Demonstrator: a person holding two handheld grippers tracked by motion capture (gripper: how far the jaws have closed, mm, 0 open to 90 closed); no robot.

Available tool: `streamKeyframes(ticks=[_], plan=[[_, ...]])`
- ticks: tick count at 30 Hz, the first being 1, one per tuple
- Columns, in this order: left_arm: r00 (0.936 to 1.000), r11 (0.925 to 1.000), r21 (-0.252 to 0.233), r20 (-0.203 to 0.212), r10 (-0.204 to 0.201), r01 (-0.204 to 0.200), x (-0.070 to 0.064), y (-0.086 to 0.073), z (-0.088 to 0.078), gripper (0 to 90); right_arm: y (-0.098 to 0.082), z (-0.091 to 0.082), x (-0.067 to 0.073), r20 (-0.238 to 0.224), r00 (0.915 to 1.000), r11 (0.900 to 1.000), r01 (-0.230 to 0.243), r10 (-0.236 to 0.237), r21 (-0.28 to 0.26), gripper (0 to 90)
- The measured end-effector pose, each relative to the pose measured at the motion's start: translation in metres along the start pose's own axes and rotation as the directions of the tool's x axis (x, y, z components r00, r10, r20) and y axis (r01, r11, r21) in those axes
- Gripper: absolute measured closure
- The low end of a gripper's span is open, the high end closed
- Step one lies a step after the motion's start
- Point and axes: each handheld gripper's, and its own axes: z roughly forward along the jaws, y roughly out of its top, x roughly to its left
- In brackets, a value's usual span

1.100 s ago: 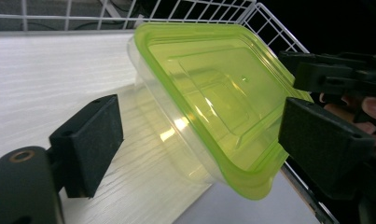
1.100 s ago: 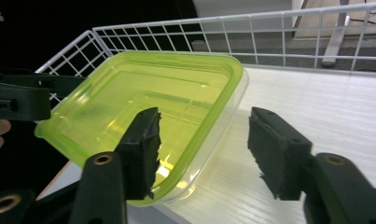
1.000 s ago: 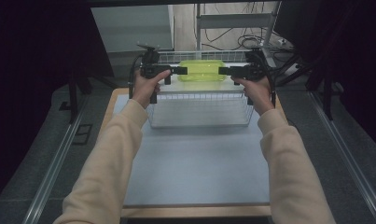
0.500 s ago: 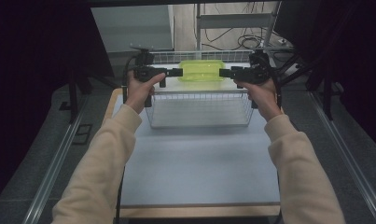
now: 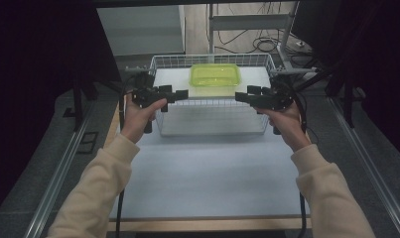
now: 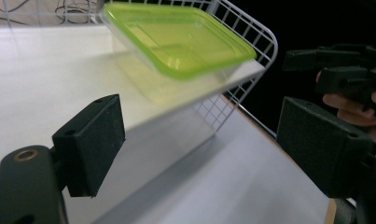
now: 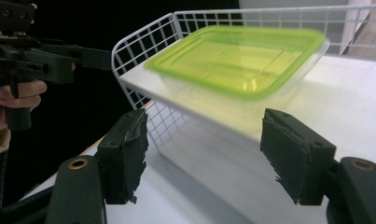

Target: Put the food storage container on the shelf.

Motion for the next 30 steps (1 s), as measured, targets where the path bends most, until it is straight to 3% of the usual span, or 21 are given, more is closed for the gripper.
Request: streamKeyframes(ticks=[4,15,24,30], plan=[[0.9996,0.9996,0.001,0.01,0.027,-0.027,-0.011,-0.021,-0.008,15.3,-0.021,-0.011,0.008,-0.017,0.9992,0.999,0.037,-0.037,-0.006,31.5],[0.9954,0.9963,0.018,0.048,0.083,-0.084,-0.031,-0.086,-0.008,16.2,-0.082,-0.028,0.011,-0.075,0.9966,0.999,0.034,-0.035,-0.014,31.2],[0.9951,0.9932,0.067,0.03,0.094,-0.096,-0.033,-0.137,-0.006,16.3,-0.141,-0.027,0.014,-0.089,0.9948,0.997,0.054,-0.05,0.048,30.4],[0.9971,0.9903,0.117,0.026,0.072,-0.074,-0.028,-0.164,0.0,17.0,-0.165,-0.023,0.012,-0.088,0.9954,0.995,0.046,-0.038,0.088,30.1]])
